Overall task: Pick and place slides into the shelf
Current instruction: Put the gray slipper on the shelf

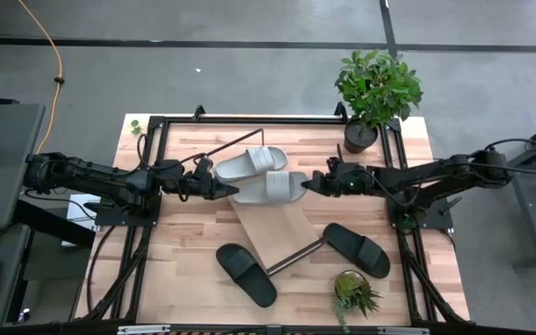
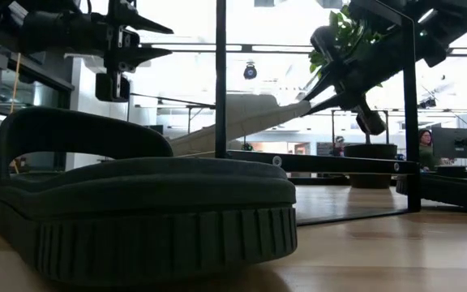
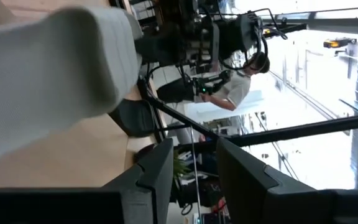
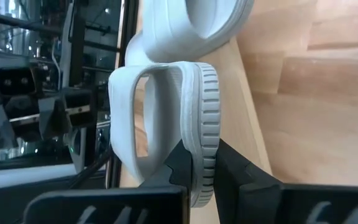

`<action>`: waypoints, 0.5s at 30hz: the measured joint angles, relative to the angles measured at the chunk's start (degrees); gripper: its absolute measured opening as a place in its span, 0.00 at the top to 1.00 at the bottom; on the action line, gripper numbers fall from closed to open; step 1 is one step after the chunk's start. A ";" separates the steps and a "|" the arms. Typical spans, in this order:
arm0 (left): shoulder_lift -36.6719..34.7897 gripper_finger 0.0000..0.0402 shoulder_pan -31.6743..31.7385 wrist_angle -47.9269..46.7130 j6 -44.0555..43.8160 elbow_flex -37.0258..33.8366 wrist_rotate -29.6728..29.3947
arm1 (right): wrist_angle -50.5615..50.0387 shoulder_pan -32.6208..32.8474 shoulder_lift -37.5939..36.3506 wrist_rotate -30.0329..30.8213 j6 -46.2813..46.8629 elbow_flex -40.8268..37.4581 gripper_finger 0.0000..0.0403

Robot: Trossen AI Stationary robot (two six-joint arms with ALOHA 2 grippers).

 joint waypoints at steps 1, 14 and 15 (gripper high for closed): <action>0.00 0.72 0.00 0.00 0.00 0.00 0.16 | 0.09 -0.66 0.22 -0.96 -0.47 0.04 0.96; 0.00 0.72 0.00 0.00 -0.02 0.00 0.84 | 7.15 -5.86 7.61 -11.50 -1.40 0.08 0.97; 0.00 0.72 0.00 -0.01 -0.02 0.00 0.84 | 7.38 -6.21 8.11 -12.05 -1.40 0.08 0.97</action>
